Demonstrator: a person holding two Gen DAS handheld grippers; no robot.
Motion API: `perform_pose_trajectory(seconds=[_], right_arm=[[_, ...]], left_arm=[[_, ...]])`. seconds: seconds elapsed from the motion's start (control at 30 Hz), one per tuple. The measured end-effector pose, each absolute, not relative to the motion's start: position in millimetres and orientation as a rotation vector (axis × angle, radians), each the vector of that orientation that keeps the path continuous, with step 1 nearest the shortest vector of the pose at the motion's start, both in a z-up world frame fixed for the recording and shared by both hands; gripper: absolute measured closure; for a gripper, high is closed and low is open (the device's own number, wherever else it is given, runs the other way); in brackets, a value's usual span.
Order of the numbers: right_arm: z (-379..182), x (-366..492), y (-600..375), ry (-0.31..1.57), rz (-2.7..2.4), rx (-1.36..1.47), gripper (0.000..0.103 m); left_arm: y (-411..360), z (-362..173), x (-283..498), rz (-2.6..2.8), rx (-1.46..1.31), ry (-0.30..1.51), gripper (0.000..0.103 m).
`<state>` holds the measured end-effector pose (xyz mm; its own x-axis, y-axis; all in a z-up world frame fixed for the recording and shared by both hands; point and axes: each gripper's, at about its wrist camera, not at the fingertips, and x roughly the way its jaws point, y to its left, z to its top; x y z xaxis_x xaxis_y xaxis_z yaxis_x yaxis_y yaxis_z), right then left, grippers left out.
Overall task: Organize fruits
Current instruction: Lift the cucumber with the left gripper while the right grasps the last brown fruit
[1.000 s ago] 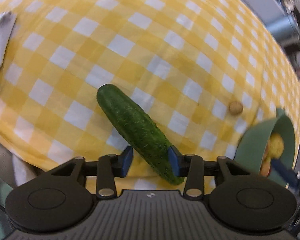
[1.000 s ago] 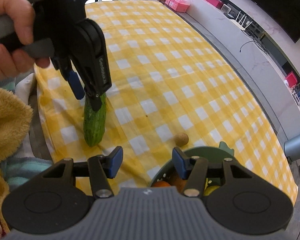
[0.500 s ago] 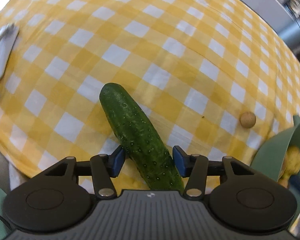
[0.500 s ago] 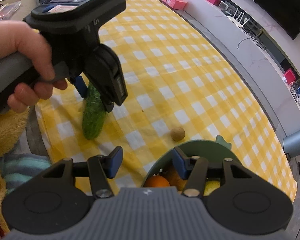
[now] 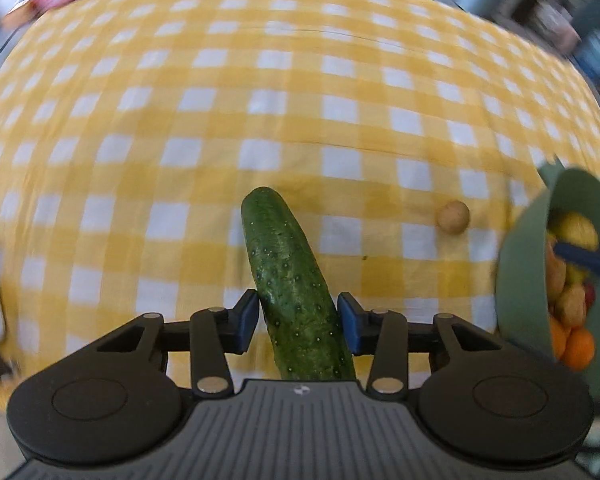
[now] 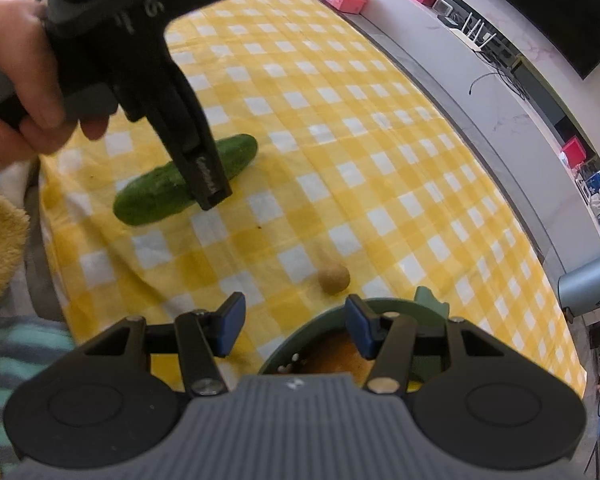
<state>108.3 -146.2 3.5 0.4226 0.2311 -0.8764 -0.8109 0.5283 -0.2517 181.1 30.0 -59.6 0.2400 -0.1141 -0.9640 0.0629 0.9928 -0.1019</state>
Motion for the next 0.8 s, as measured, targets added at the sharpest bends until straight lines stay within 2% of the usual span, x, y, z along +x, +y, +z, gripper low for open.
perform_pose_trajectory(seconds=[0.2,0.4,0.53,0.6,0.8], right_arm=[[-2,128,-144,0.917,0.72,-0.744,0.051],[-10,145,-136,0.931,0.727,-0.758,0.051],[-16,157,-131,0.945,0.737,-0.775,0.051],[-19,164,-129,0.969,0.734,-0.774,0.051],[-33,184,-126,1.037,0.743,-0.767,0.056]], left_arm=[[25,-70,186,-0.218,0.123,1.349,0.057],[30,-77,183,-0.273,0.171,1.364,0.059],[28,-78,182,-0.313,0.201,1.343,0.057],[29,-79,183,-0.315,0.204,1.317,0.052],[35,-79,180,-0.325,0.181,1.258,0.051]])
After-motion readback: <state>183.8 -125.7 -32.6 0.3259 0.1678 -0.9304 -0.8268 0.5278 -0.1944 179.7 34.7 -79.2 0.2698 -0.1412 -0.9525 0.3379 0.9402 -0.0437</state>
